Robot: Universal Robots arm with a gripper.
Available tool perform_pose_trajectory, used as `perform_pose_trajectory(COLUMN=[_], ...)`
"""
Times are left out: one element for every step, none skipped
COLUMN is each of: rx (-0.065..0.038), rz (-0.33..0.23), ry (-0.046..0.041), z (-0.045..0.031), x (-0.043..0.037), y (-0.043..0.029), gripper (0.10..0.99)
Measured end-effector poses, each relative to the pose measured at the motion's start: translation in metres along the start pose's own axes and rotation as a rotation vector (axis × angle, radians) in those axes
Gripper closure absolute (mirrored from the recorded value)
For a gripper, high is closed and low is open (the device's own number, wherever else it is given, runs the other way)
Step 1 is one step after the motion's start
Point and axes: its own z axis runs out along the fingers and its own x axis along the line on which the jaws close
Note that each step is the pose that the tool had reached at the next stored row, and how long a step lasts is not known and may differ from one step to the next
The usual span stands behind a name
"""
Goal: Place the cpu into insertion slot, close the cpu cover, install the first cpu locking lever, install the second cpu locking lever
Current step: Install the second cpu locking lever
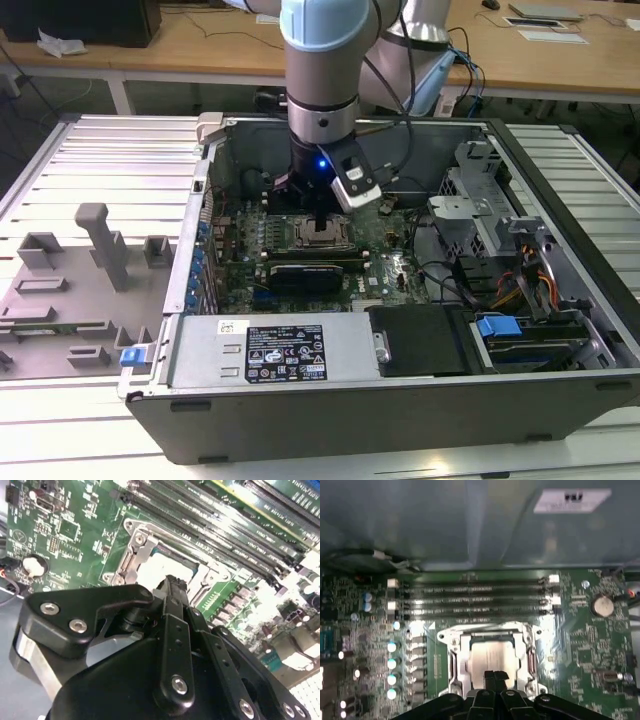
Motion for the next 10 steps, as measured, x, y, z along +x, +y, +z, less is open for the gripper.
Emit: perform_pose_trajectory(rx=[0.013,0.02,0.02,0.02,0.02,0.02,0.02,0.02,0.02,0.02], rz=[-0.001,-0.001,-0.001,-0.001,-0.001,-0.001,-0.001,-0.001,-0.001,-0.001], ry=[-0.0005,-0.0007,-0.0006,-0.0007,-0.0008,-0.0007,-0.0008,-0.0007,-0.0007,-0.0007], z=[-0.0024,-0.0054,-0.0056,-0.0056,-0.0056,-0.0057,-0.0057,-0.0057,-0.0057,-0.0057], x=[-0.0001,-0.0002,-0.0003,-0.0003,-0.0003,-0.0003,-0.0003,-0.0002,-0.0003,-0.0003], y=[0.0028,0.0038,0.004,0.004,0.004,0.0041,0.0041,0.0041,0.0041,0.0041], gripper=[0.98,0.98,0.98,0.98,0.98,0.98,0.98,0.98,0.98,0.98])
